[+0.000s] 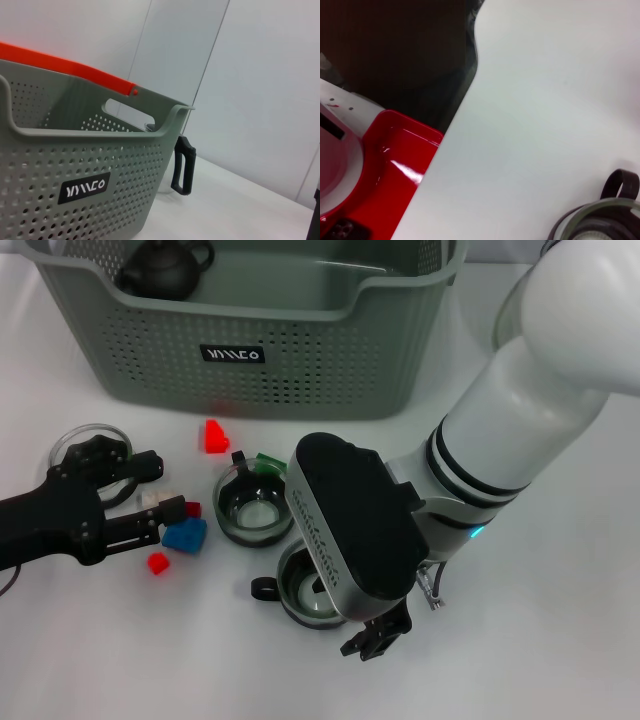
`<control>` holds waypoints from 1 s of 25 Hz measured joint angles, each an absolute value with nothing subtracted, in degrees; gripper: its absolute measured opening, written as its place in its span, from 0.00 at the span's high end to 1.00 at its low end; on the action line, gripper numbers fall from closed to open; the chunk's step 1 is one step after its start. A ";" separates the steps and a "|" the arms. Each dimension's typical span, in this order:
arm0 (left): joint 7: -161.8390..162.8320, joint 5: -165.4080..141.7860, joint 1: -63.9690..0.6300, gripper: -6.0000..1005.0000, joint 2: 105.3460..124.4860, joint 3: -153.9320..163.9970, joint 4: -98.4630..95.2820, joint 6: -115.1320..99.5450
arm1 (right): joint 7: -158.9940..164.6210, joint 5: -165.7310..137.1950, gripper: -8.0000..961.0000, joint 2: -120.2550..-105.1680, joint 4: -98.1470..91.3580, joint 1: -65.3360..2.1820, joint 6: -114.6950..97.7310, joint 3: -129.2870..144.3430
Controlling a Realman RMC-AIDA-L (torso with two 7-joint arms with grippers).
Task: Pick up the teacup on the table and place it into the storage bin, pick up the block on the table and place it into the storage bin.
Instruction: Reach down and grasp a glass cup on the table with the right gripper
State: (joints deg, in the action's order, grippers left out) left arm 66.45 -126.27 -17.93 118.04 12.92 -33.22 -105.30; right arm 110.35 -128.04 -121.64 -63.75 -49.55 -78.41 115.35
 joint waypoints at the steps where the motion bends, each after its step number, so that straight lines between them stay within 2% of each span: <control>1: 66.45 -126.28 -17.93 0.25 118.04 12.92 -33.22 -105.28 | 110.36 -128.06 0.33 -121.64 -63.44 -49.56 -78.12 115.50; 12: 66.25 -126.30 -17.93 0.25 118.04 12.91 -33.05 -105.11 | 114.54 -129.76 0.37 -121.40 -61.49 -49.88 -75.42 116.04; 18: 66.13 -126.30 -17.93 0.25 118.04 12.91 -33.04 -104.85 | 114.74 -130.01 0.62 -121.34 -61.52 -49.99 -75.54 115.99; 25: 66.10 -126.32 -17.93 0.25 118.04 12.91 -33.04 -104.66 | 114.75 -129.94 0.77 -121.19 -63.02 -49.66 -76.07 115.79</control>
State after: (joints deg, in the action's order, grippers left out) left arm 66.10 -126.32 -17.93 118.04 12.91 -33.04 -104.66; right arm 114.75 -129.94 -121.19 -63.02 -49.66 -76.07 115.79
